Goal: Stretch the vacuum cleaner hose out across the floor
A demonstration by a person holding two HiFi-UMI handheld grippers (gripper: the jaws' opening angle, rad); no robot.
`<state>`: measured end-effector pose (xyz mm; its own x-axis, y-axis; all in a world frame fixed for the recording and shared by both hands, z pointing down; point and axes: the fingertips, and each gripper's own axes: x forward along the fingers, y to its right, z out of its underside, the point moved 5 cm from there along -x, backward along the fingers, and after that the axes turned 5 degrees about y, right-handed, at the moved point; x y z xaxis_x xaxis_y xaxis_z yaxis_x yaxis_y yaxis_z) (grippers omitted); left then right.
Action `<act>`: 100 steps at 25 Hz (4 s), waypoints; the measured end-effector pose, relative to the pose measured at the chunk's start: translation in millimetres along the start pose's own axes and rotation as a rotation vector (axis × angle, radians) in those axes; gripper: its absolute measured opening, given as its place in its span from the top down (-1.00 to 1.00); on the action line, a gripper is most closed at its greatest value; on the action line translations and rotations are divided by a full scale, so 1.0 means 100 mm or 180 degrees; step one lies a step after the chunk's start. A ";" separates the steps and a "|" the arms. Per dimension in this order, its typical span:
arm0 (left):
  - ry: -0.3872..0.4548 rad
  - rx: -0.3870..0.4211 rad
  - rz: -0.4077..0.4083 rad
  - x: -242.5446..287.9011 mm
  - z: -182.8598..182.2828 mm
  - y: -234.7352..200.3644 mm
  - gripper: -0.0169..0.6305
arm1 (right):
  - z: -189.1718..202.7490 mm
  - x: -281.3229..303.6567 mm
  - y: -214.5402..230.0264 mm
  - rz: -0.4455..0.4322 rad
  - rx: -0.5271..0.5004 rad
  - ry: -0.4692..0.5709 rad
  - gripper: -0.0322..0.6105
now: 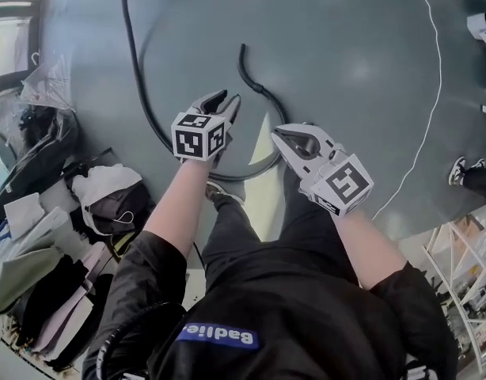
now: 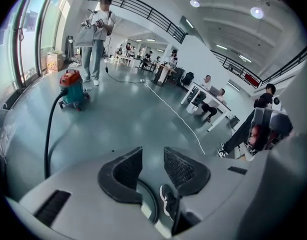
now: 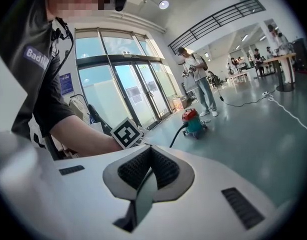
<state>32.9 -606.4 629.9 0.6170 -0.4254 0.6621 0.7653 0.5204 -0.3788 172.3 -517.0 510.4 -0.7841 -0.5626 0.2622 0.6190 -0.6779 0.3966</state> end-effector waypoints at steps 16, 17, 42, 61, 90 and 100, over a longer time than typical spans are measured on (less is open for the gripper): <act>-0.0587 -0.0736 -0.0178 2.67 1.73 -1.39 0.40 | 1.36 0.73 1.49 0.0595 -0.0481 0.0174 0.89; -0.0607 -0.0814 -0.0252 2.85 1.87 -1.51 0.40 | 1.45 0.73 1.58 0.0623 -0.0484 0.0185 0.89; -0.1159 -0.0880 -0.1306 4.81 3.54 -2.87 0.32 | 2.63 0.27 2.72 0.0955 -0.0453 0.0178 0.89; -0.0930 -0.0920 -0.0920 4.48 3.11 -2.51 0.37 | 2.30 0.18 2.75 0.1142 -0.0391 0.0256 0.89; 0.1504 0.0648 -0.0655 -2.58 -0.58 0.21 0.46 | -0.91 -0.11 -0.93 0.0187 -0.0508 0.0203 0.89; 0.1634 0.1050 0.0014 -4.42 0.01 0.45 0.46 | -0.87 -0.11 -3.07 0.0583 -0.0457 0.0299 0.89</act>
<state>-205.2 -394.2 320.7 0.6925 -0.6825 0.2335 0.7159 0.6900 -0.1063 -5.0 -343.7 308.9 -0.6546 -0.7192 0.2327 0.7558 -0.6170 0.2193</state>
